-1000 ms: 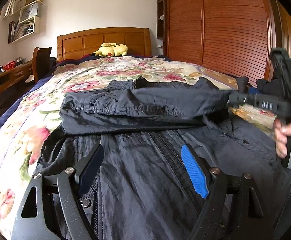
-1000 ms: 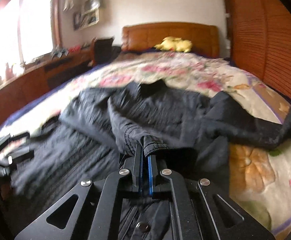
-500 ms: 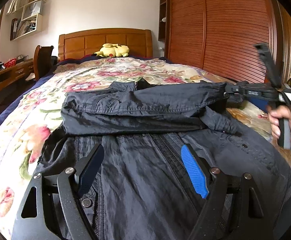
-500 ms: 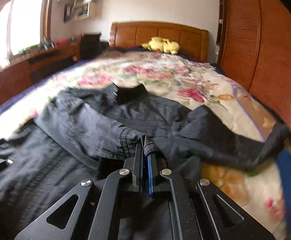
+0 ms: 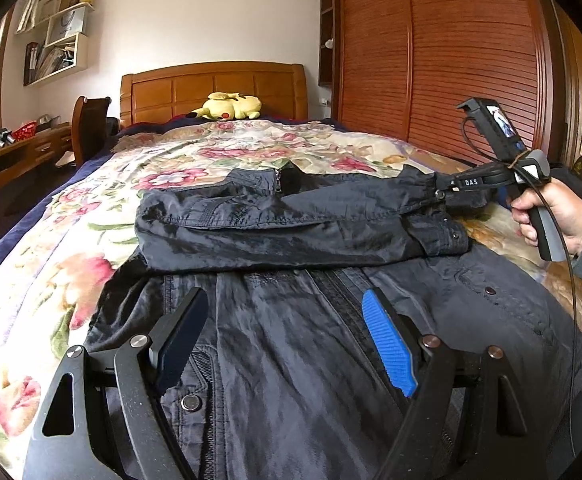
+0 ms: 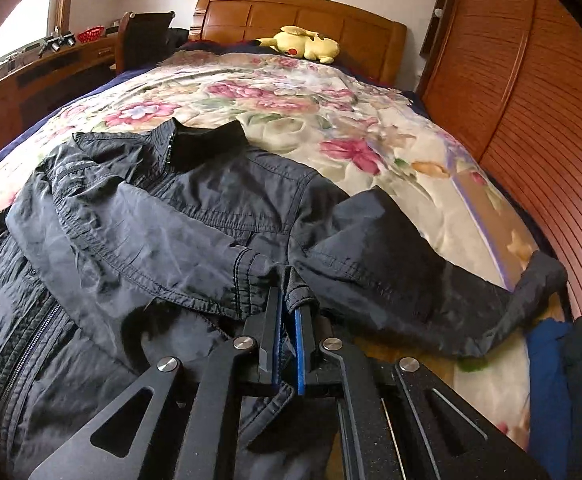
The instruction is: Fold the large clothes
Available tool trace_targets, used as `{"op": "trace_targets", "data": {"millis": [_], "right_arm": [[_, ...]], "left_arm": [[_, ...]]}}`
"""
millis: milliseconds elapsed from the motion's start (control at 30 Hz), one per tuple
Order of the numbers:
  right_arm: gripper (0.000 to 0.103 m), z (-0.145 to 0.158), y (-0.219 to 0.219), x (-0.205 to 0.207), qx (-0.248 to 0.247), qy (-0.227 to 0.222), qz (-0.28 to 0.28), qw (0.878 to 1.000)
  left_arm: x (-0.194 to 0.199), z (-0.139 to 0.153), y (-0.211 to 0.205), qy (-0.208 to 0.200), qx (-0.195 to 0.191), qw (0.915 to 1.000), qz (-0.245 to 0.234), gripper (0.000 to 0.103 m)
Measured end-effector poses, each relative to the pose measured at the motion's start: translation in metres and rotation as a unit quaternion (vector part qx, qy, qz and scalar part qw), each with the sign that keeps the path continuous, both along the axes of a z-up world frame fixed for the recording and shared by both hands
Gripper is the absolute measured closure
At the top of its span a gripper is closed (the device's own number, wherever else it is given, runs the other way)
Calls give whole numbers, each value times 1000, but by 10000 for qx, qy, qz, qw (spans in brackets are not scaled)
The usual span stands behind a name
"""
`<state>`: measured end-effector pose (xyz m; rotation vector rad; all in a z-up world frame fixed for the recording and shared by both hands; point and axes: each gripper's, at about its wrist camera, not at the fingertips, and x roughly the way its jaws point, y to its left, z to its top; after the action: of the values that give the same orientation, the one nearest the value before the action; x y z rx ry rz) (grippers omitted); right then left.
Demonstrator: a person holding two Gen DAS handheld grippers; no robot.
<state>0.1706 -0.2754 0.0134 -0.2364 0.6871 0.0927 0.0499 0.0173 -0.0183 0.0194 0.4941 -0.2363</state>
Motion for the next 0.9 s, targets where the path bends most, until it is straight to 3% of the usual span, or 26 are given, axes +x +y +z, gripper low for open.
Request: {"op": "trace_targets", "data": {"millis": [67, 100, 133, 200, 400, 600, 900], "right_arm": [[89, 2, 1, -1, 57, -28, -14, 10000], [73, 2, 0, -2, 95, -21, -16, 10000], [48, 1, -4, -4, 117, -26, -47, 9999], [34, -2, -8, -9, 224, -42, -31, 9997], [34, -27, -12, -16, 328, 162, 118, 9993], [34, -63, -5, -17, 118, 497, 332, 9981], [34, -85, -21, -3, 527, 629, 291, 9962]], "left_arm": [[-1, 1, 2, 9, -12, 10000, 22, 23], [0, 1, 3, 13, -16, 10000, 26, 23], [0, 1, 3, 16, -20, 10000, 28, 23], [0, 1, 3, 20, -19, 10000, 36, 23], [1, 0, 3, 47, -7, 10000, 45, 23], [2, -1, -1, 59, 80, 9999, 60, 23], [3, 1, -7, 50, 210, 9998, 37, 23]]}}
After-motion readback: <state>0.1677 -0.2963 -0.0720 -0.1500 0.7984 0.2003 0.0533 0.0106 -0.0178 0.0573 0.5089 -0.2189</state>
